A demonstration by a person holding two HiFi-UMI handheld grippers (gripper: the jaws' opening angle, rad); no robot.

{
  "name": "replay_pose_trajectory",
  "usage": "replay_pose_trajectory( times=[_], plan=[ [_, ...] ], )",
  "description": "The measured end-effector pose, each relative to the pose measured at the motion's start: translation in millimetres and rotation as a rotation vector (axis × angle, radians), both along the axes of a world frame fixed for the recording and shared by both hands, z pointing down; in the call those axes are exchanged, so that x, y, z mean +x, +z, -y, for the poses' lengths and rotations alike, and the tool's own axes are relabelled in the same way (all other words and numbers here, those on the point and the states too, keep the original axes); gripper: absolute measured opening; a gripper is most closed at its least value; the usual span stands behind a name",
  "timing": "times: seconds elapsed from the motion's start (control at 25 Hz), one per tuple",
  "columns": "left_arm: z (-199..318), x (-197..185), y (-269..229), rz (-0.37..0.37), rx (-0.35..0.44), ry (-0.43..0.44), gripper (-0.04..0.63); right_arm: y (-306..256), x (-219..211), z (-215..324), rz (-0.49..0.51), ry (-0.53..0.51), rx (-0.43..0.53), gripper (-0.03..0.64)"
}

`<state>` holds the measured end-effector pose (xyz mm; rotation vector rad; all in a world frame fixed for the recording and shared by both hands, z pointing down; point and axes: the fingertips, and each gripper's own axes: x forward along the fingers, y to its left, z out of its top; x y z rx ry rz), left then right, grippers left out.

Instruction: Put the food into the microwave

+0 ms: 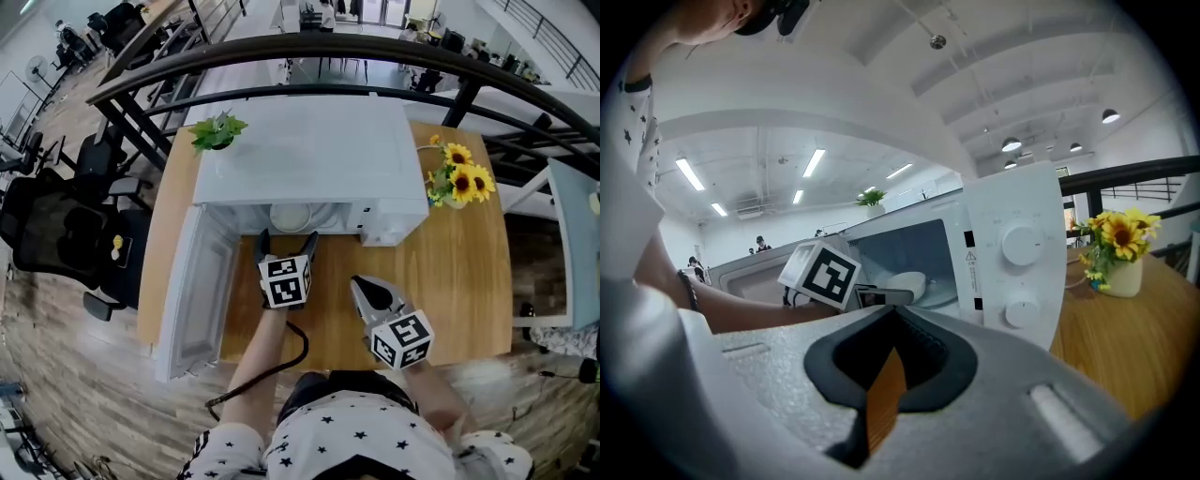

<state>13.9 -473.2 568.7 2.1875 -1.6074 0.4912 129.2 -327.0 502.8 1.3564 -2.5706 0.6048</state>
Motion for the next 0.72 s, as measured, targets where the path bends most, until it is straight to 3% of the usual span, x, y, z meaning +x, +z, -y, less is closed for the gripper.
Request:
replay_pose_trajectory(
  times=[0.28, 0.48, 0.72],
  plan=[
    [-72, -11, -24, -0.101, 0.015, 0.015, 0.463, -7, -10, -46, -0.004, 0.022, 0.019, 0.006],
    [-131, -31, -46, -0.143, 0.071, -0.061, 0.194, -15, -16, -81, -0.005, 0.035, 0.052, 0.006],
    [-193, -46, -70, -0.158, 0.127, -0.079, 0.121, -27, -25, -131, -0.013, 0.037, 0.092, 0.006]
  ],
)
